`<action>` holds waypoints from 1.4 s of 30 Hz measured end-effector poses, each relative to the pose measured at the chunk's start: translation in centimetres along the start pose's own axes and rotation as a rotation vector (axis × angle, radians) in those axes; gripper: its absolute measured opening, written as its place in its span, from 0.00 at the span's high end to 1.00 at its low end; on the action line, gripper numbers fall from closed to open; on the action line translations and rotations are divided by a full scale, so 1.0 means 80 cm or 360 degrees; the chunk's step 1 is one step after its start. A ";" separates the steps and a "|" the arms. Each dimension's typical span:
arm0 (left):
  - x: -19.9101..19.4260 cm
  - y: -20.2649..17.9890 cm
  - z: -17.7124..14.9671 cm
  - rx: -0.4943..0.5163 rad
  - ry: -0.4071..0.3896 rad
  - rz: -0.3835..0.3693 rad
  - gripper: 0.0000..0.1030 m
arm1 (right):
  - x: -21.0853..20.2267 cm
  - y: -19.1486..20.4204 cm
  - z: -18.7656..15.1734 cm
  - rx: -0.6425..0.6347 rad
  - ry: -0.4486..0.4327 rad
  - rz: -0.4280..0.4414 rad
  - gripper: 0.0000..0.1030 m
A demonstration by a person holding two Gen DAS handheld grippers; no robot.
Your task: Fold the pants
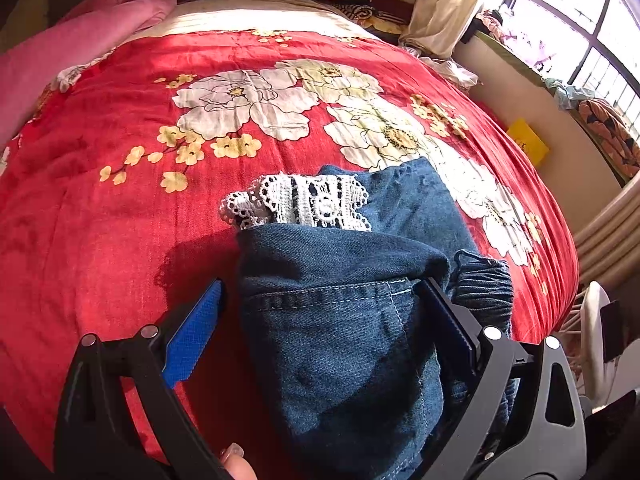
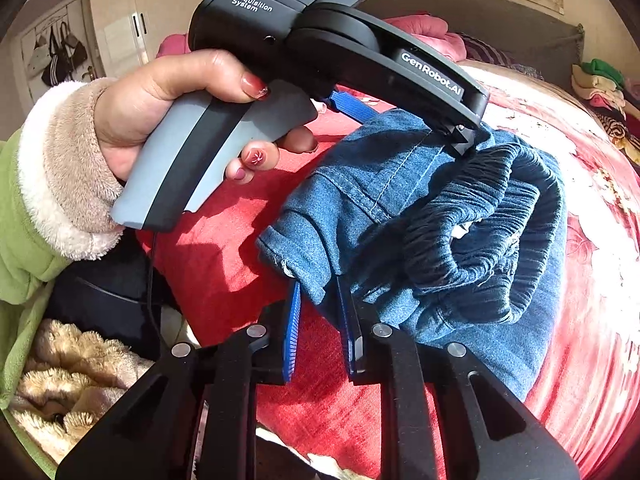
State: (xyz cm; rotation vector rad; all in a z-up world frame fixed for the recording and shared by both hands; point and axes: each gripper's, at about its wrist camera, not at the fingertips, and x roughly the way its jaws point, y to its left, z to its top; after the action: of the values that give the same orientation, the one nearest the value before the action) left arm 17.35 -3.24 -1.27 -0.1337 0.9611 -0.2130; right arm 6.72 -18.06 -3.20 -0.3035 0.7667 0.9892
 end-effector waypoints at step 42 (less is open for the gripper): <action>-0.120 -0.018 -0.019 -0.0026 -0.0265 0.0042 0.13 | -0.122 -0.026 0.005 0.0256 -0.0438 -0.0225 0.24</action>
State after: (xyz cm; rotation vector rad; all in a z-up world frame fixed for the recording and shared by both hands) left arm 10.58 -2.35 5.80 -0.1513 0.7984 -0.1673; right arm 5.56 -25.14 3.73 -0.0777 0.5616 0.8098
